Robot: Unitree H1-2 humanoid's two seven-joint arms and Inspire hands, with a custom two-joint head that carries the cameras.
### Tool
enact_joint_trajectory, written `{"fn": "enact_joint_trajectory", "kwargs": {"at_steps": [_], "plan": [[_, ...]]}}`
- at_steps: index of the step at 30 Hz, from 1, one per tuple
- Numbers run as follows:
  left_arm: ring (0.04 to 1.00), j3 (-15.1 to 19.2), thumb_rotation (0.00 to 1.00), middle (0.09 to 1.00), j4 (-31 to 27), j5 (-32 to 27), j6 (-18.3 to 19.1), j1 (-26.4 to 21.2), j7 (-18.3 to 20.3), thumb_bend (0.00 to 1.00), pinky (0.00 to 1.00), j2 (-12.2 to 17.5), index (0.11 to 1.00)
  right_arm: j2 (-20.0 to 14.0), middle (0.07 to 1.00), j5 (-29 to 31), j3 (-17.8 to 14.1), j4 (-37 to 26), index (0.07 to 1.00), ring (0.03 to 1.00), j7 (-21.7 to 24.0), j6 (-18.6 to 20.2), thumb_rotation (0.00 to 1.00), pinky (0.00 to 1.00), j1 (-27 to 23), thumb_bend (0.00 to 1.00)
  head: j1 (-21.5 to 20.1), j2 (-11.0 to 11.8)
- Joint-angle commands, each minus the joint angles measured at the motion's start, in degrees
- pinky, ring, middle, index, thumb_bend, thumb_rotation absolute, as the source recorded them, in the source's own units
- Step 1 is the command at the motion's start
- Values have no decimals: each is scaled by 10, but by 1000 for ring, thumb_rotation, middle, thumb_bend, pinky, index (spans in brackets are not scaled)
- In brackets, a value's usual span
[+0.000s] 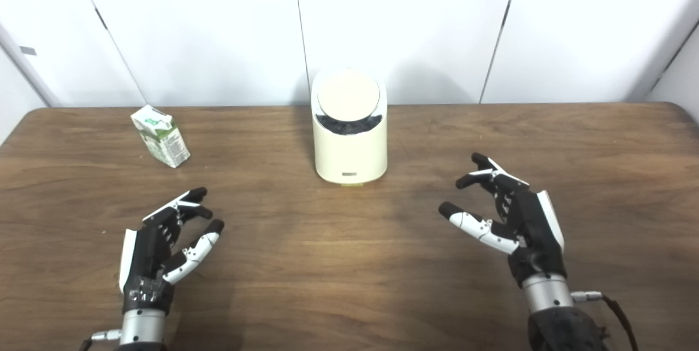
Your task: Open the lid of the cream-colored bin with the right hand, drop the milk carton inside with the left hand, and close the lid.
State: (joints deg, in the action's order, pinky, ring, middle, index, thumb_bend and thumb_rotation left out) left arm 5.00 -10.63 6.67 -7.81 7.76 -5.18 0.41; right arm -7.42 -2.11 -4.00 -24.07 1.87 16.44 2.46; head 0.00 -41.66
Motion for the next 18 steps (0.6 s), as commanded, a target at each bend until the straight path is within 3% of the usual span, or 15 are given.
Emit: {"fn": "enact_joint_trajectory", "kwargs": {"at_steps": [1, 6, 10, 13, 18], "plan": [[818, 2, 113, 828, -22, -13, -12, -8, 0, 701, 744, 1, 810, -3, 876, 7, -6, -6, 778, 917, -1, -27, 372, 908, -12, 699, 0, -1], [843, 1, 207, 873, -18, -41, -12, -9, 12, 810, 854, 5, 924, -3, 918, 40, -16, 12, 897, 943, 8, -33, 403, 931, -10, 726, 0, -1], [888, -3, 307, 919, -16, -69, -15, -8, 30, 820, 925, 10, 974, 0, 973, 90, -27, 25, 981, 993, 21, -31, 436, 930, -10, 739, 0, -1], [905, -3, 405, 935, -14, -76, -17, -8, 35, 854, 929, 11, 992, -4, 993, 97, -27, 36, 999, 999, 26, -44, 508, 922, -10, 686, -1, -2], [921, -3, 452, 950, -12, -77, -18, -9, 40, 864, 942, 14, 1000, -6, 1000, 97, -26, 42, 1000, 1000, 29, -51, 568, 960, -10, 664, -1, -2]]}}
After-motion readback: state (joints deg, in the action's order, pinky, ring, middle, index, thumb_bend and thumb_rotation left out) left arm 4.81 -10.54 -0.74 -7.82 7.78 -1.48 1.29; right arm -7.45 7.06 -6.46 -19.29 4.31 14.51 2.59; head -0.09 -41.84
